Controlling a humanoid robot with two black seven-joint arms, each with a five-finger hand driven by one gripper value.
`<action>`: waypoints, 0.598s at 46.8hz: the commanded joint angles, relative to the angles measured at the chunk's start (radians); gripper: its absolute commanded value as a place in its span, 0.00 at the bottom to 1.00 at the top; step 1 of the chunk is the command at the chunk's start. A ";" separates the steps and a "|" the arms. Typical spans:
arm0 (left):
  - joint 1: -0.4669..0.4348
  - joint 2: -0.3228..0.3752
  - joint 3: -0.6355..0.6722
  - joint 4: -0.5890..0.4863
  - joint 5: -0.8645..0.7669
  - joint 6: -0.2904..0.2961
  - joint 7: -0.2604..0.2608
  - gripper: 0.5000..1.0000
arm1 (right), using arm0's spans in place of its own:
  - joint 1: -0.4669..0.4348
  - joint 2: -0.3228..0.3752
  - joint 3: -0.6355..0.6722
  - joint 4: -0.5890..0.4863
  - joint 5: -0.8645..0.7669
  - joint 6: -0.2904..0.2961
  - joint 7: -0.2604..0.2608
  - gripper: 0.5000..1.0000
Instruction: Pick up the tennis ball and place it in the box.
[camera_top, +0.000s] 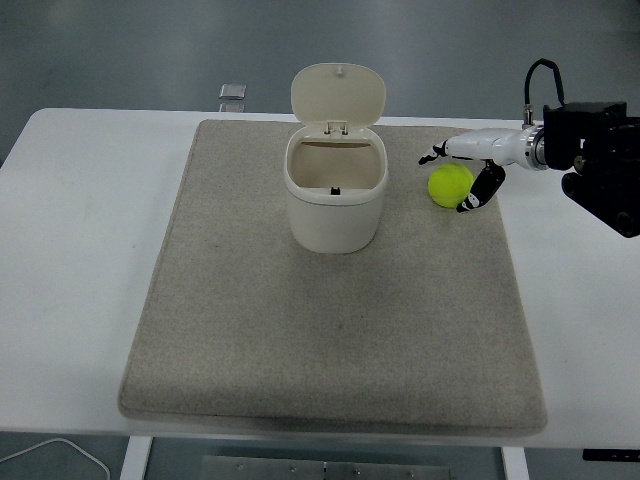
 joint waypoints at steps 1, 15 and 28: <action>0.000 0.000 0.000 0.000 -0.001 0.000 0.000 0.98 | 0.000 0.000 -0.017 0.002 0.000 -0.017 0.000 0.57; 0.000 0.000 0.000 0.000 0.001 0.000 0.000 0.98 | 0.005 -0.001 -0.023 0.005 0.000 -0.011 0.002 0.08; 0.000 0.000 0.000 0.000 0.001 0.000 0.000 0.98 | 0.011 -0.003 -0.017 0.009 0.014 0.026 0.003 0.00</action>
